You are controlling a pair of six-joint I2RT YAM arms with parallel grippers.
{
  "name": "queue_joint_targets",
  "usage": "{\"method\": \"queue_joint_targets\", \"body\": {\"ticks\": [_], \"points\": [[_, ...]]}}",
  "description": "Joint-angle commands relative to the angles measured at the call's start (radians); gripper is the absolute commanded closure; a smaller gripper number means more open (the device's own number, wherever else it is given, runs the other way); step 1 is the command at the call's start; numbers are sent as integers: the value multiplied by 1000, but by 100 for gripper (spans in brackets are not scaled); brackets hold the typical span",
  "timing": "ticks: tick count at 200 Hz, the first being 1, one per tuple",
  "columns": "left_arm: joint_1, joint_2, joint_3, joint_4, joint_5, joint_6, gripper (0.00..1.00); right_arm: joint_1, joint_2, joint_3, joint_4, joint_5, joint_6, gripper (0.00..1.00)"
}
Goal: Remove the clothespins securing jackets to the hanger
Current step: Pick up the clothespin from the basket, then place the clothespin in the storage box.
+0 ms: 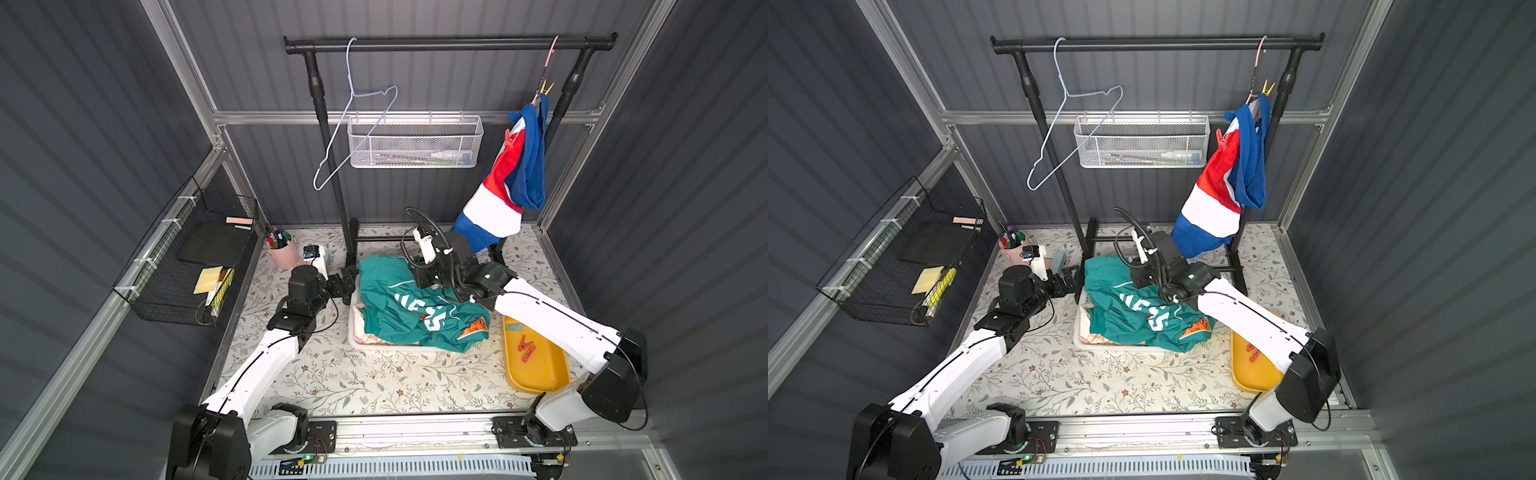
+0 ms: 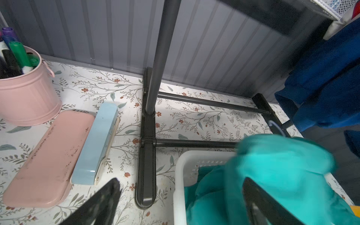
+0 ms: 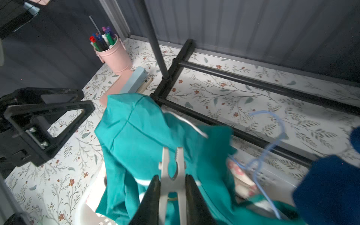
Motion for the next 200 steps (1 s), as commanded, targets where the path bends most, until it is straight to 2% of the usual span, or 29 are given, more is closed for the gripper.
{"method": "queue_joint_targets", "body": {"ticks": [1, 26, 56, 85, 123, 149, 165, 200], "points": [[2, 21, 30, 12, 31, 51, 1, -5, -26, -65, -10, 6, 54, 76], [2, 36, 31, 26, 51, 60, 1, -3, -34, -143, 39, -86, 95, 76], [2, 32, 28, 27, 63, 64, 1, -4, -43, -156, -57, -57, 168, 78], [-4, 43, 35, 29, 88, 76, 1, -24, -162, -245, -93, 35, 200, 75], [-39, 51, 57, 26, 104, 109, 1, -92, -452, -441, -221, 216, 335, 75], [-63, 62, 55, 40, 117, 117, 1, -199, -654, -608, -299, 317, 477, 75], [-73, 60, 58, 43, 128, 121, 1, -296, -760, -719, -294, 311, 547, 74], [-78, 29, 56, 40, 125, 125, 1, -512, -798, -864, -263, 242, 658, 74]]}}
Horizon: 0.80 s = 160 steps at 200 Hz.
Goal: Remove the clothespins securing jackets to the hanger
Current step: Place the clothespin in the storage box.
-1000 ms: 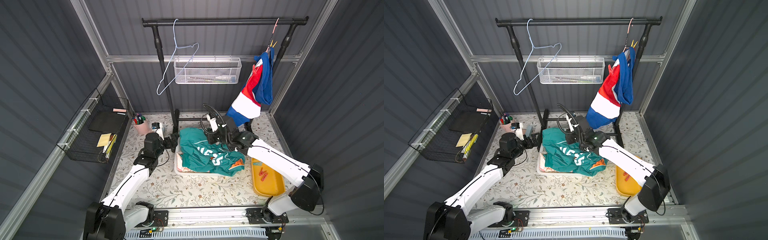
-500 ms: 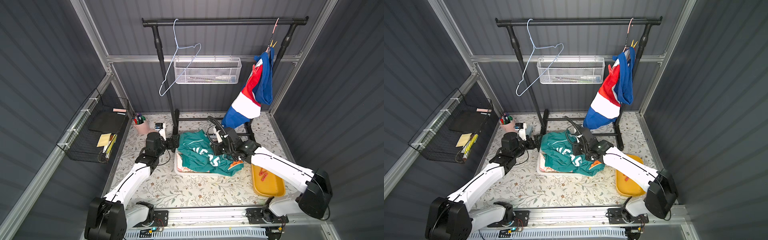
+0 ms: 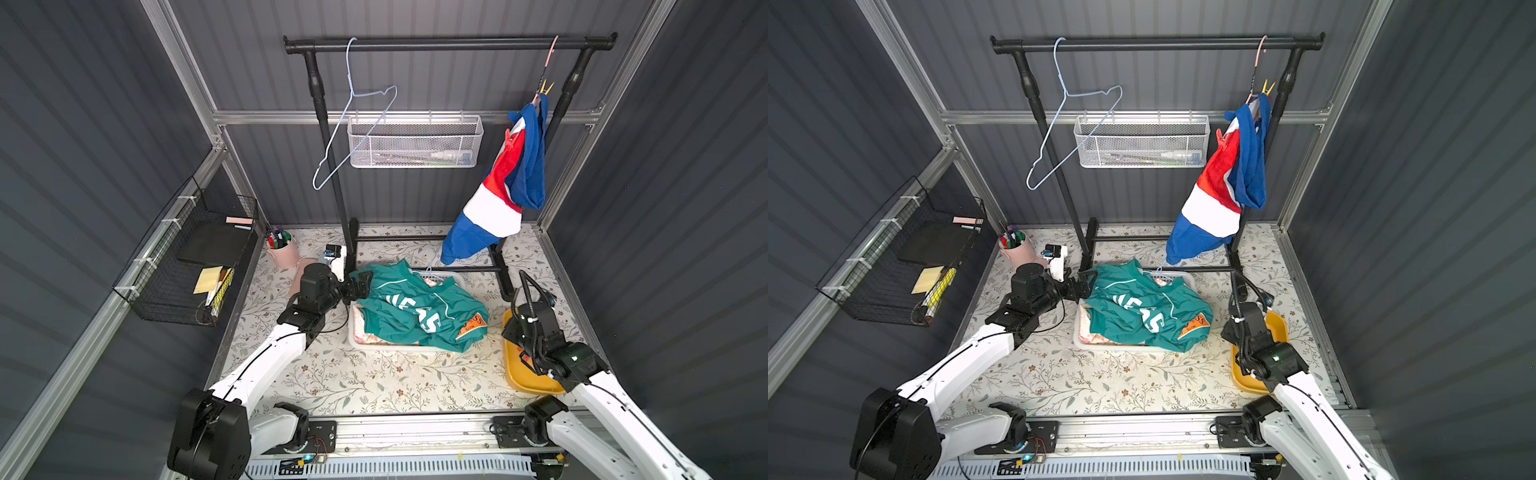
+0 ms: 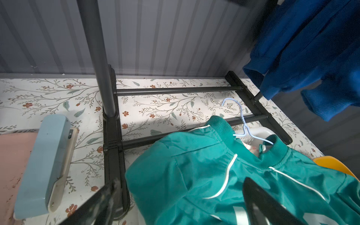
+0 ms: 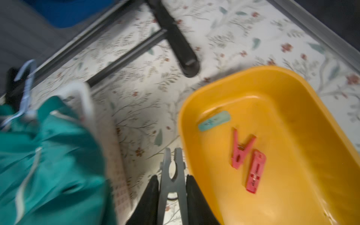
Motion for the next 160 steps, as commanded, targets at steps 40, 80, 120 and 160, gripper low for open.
{"method": "queue_joint_targets", "body": {"ticks": [40, 80, 120, 160], "points": [[-4, -58, 24, 8, 10, 25, 1, -278, 108, -155, 144, -138, 124, 62], [-15, -56, 23, 7, 11, 25, 1, -300, 129, -100, 154, -214, 46, 21], [-20, -19, 30, 16, 43, 28, 1, -95, 179, 139, 94, -139, -87, 21], [-37, 21, 60, 14, 32, 43, 1, 119, 296, 395, 72, -105, -143, 21]]}}
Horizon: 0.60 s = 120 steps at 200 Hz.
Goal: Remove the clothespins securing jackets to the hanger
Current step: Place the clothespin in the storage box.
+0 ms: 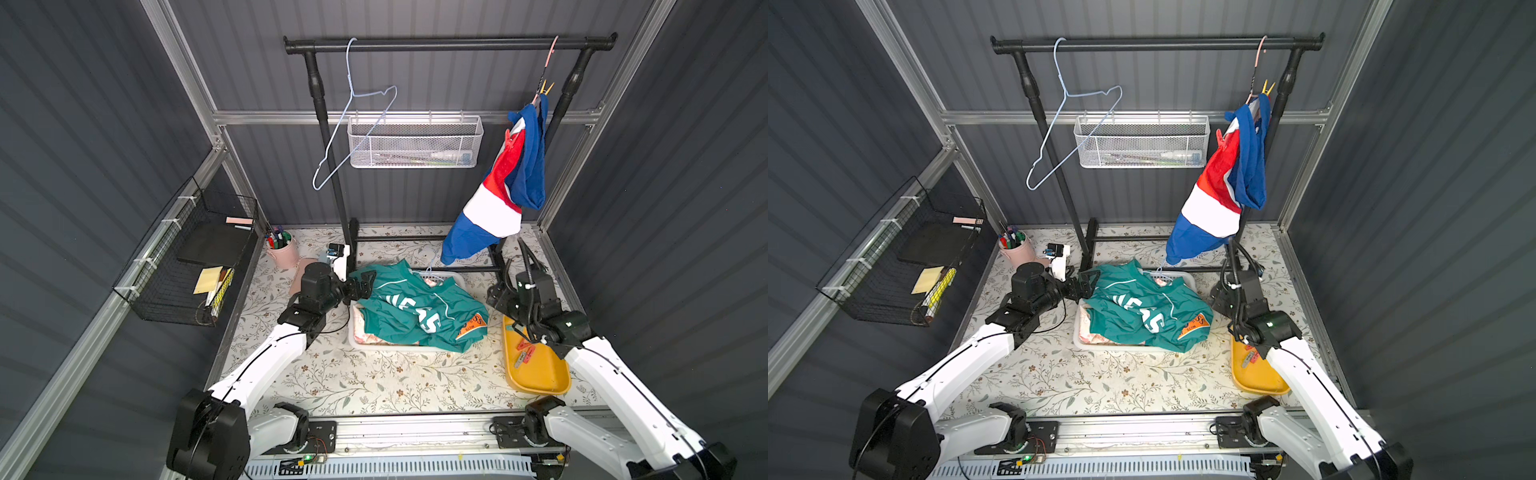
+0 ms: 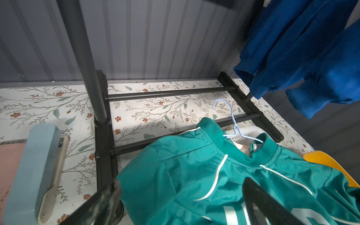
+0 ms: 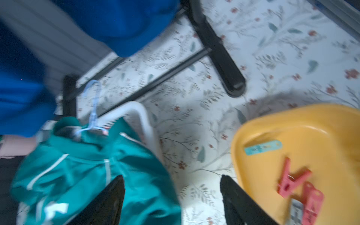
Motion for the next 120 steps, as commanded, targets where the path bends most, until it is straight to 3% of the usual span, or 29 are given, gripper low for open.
{"method": "queue_joint_targets", "body": {"ticks": [1, 17, 46, 120], "points": [[-8, 17, 42, 11, 9, 27, 1, 106, 44, 84, 6, 34, -90, 21], [-8, 29, 47, 14, 7, 27, 1, 185, 141, 172, 32, 4, -149, 19], [-8, 42, 41, 24, 7, 30, 1, 222, 409, 396, -18, -108, -164, 23], [-8, 54, 52, 13, 2, 64, 1, 198, 876, 710, -40, -74, -166, 27]]}}
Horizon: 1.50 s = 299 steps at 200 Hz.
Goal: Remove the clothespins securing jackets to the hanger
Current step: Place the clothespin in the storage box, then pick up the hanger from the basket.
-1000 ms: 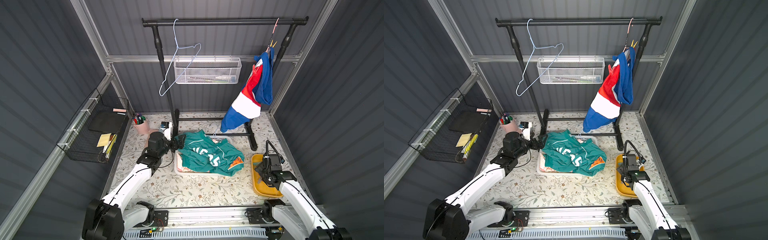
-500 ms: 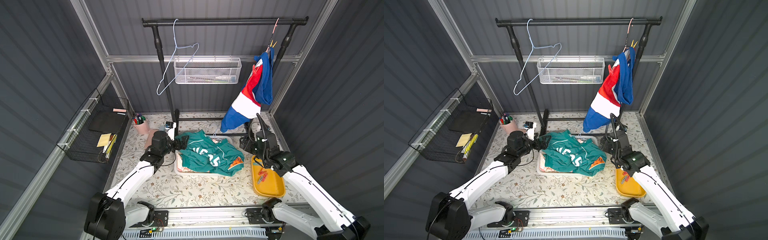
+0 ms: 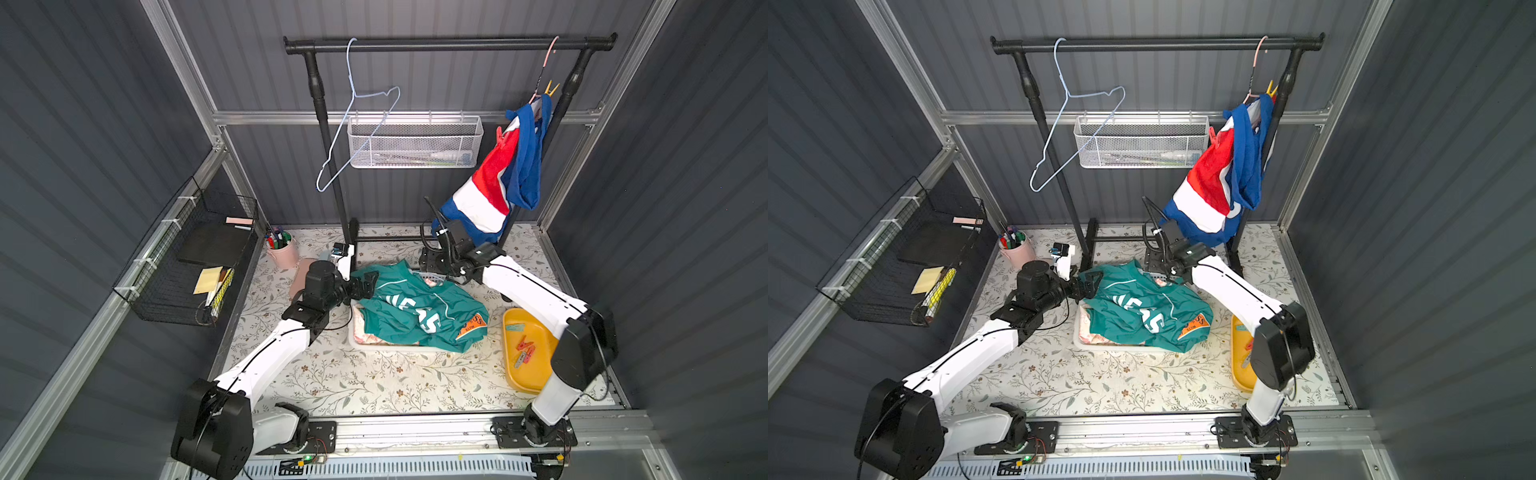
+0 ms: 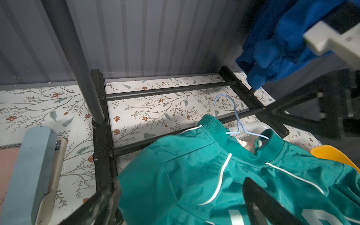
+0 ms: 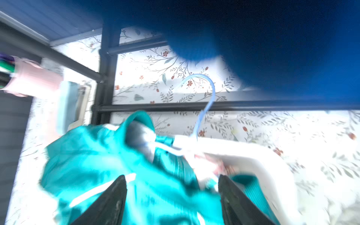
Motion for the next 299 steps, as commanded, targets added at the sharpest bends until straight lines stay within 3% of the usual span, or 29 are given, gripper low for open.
{"method": "queue_joint_targets", "body": {"ticks": [1, 66, 178, 213, 239, 253, 299], "points": [[-4, 14, 37, 7, 6, 28, 1, -17, 76, 63, -52, 21, 2, 27], [7, 26, 44, 8, 24, 39, 1, -57, 222, 126, -83, -3, 43, 40], [32, 43, 47, 21, 46, 42, 1, -62, 197, 153, -82, -95, -6, 100], [20, 28, 72, 15, 2, 49, 1, -26, 89, 151, -88, -57, -50, 100], [-124, 19, 163, -53, -152, 79, 1, 15, -2, 113, -59, -5, -82, 100], [-165, 50, 217, -107, -165, 81, 1, 34, -48, 91, -40, 16, -89, 100], [-191, 63, 274, -185, -235, 124, 1, 93, -177, 41, 4, 101, -143, 100]]}}
